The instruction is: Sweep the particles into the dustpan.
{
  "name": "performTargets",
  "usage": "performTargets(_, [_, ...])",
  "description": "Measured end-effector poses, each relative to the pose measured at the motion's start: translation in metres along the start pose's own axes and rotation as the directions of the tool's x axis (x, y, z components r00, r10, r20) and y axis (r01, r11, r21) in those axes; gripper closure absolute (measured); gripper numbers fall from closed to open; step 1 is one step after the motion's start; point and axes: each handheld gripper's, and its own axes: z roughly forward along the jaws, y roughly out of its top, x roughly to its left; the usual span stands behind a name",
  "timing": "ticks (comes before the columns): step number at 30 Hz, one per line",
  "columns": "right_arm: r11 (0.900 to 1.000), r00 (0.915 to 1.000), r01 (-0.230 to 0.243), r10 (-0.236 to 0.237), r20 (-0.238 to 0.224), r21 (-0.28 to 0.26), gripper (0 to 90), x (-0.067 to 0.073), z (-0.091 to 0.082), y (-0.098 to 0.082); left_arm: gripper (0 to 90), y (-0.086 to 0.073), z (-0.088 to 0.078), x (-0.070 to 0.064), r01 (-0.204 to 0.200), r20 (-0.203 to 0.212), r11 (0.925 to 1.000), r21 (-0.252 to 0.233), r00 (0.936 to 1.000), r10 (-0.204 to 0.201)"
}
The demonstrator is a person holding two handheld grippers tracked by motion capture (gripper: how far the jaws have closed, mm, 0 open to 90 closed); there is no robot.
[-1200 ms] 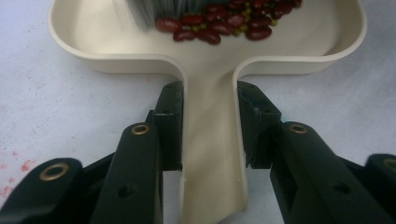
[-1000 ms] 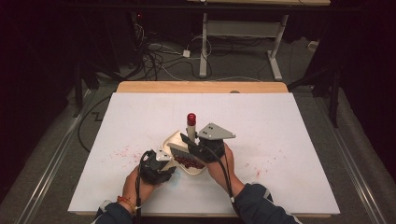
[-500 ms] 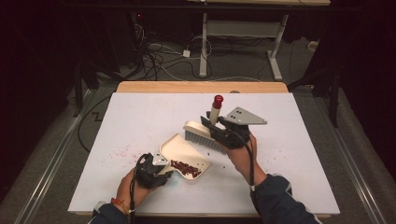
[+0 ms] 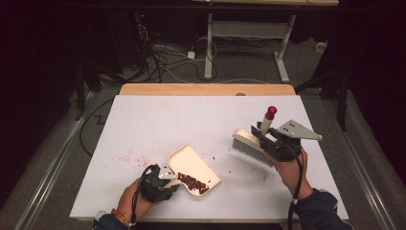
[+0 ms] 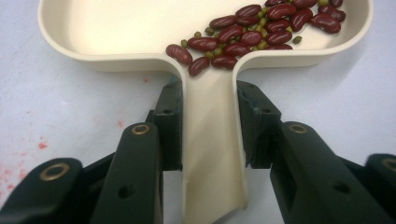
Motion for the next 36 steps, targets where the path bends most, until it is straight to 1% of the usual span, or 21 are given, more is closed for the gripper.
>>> performTargets(2, [1.000,0.9998,0.001,-0.001,0.018,0.013,70.4,-0.004,-0.002,-0.003,63.6,0.001,0.000,-0.002,-0.005,0.002,1.0000,0.002,1.0000,0.005])
performTargets(5, [0.999,0.9972,0.034,-0.034,0.067,0.010,70.3,-0.012,-0.002,-0.005,63.6,0.002,0.000,-0.003,-0.009,0.005,0.9999,-0.007,0.9999,0.009])
performTargets(6, [0.999,0.9965,0.037,-0.038,0.075,0.012,70.3,-0.014,-0.002,-0.005,63.6,0.002,0.000,-0.003,-0.011,0.004,0.9999,-0.007,0.9999,0.011])
performTargets(8, [1.000,0.9974,0.009,-0.010,0.072,0.009,70.4,-0.020,-0.003,-0.006,63.6,0.002,0.001,-0.002,-0.014,0.008,0.9999,-0.007,0.9999,0.014])
performTargets(9, [1.000,0.9972,0.005,-0.005,0.075,0.008,70.4,-0.023,-0.003,-0.006,63.6,0.002,0.001,-0.002,-0.013,0.009,0.9999,-0.007,0.9999,0.013])
performTargets(12, [1.000,0.9946,0.013,-0.013,0.103,0.005,70.4,-0.029,-0.004,-0.006,63.5,0.002,0.001,-0.002,-0.013,0.011,0.9999,-0.008,0.9999,0.013])
performTargets(14, [1.000,0.9937,0.003,-0.003,0.112,0.004,70.4,-0.033,-0.004,-0.006,63.6,0.002,0.000,-0.003,-0.015,0.011,0.9999,-0.006,0.9998,0.015])
performTargets(16, [1.000,0.9917,0.002,-0.002,0.128,0.002,70.4,-0.036,-0.004,-0.007,63.5,0.002,0.000,-0.003,-0.019,0.007,0.9998,-0.004,0.9998,0.019])
performTargets(19, [1.000,0.9904,-0.003,0.003,0.138,0.004,70.4,-0.039,-0.004,-0.009,63.6,0.002,0.000,-0.003,-0.019,0.012,0.9998,-0.005,0.9998,0.019])
performTargets(20, [1.000,0.9899,0.007,-0.007,0.142,0.005,70.4,-0.040,-0.003,-0.010,63.6,0.002,0.000,-0.003,-0.018,0.012,0.9998,-0.005,0.9998,0.018])
performTargets(22, [1.000,0.9884,0.011,-0.012,0.152,0.005,70.4,-0.042,-0.001,-0.012,63.6,0.002,0.000,-0.004,-0.015,0.016,0.9999,-0.005,0.9998,0.015])
performTargets(25, [1.000,0.9891,-0.011,0.008,0.147,0.016,70.4,-0.045,0.001,-0.015,63.6,0.003,0.000,-0.003,-0.017,0.019,0.9998,-0.005,0.9997,0.017])
performTargets(28, [1.000,0.9889,-0.015,0.013,0.148,0.015,70.4,-0.044,0.003,-0.016,63.6,0.003,0.001,-0.003,-0.016,0.024,0.9999,-0.006,0.9996,0.016])
performTargets(29, [1.000,0.9897,-0.010,0.008,0.143,0.014,70.4,-0.043,0.003,-0.015,63.7,0.003,0.001,-0.003,-0.015,0.025,0.9999,-0.005,0.9996,0.015])
performTargets(32, [1.000,0.9909,-0.027,0.025,0.132,0.011,70.3,-0.039,0.004,-0.015,63.7,0.003,0.002,-0.003,-0.016,0.022,0.9999,-0.004,0.9996,0.016])
performTargets(34, [0.999,0.9928,-0.038,0.037,0.114,0.004,70.3,-0.036,0.006,-0.015,63.6,0.003,0.002,-0.003,-0.018,0.021,0.9998,-0.002,0.9996,0.018])
performTargets(36, [0.999,0.9939,-0.034,0.032,0.105,0.010,70.3,-0.031,0.009,-0.015,63.7,0.003,0.002,-0.003,-0.017,0.023,0.9999,-0.001,0.9996,0.017])
